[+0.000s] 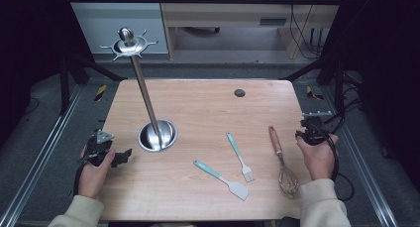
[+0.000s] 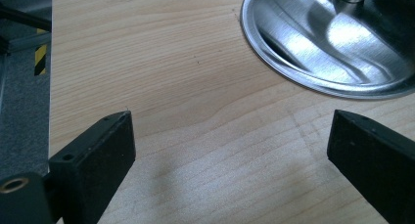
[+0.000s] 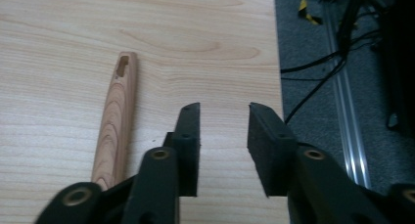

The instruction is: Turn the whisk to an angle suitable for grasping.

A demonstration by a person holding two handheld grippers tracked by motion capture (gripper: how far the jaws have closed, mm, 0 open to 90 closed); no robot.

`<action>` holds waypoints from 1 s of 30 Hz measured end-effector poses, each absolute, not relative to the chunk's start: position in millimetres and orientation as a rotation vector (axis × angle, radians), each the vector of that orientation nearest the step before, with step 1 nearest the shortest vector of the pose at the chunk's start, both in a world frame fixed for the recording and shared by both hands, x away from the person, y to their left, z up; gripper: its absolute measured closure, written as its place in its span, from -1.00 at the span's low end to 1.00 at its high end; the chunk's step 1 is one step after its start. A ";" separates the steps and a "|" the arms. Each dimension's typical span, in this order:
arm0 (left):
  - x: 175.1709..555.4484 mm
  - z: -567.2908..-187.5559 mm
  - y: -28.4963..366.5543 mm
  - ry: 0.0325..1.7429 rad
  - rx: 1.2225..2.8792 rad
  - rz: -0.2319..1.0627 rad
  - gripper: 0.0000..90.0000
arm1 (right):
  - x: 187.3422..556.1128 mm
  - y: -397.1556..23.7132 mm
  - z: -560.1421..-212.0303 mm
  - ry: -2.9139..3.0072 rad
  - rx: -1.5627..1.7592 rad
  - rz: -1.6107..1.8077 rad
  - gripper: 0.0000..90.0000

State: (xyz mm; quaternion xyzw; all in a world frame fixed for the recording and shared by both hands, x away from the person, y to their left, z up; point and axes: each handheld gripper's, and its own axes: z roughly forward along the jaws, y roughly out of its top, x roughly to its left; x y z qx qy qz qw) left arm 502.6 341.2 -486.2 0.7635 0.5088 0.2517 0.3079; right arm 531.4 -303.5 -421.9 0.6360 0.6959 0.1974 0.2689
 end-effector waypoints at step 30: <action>503.5 -485.8 343.3 1.353 2.019 0.657 -0.91 | 582.3 -277.7 -454.6 2.135 1.724 0.524 1.00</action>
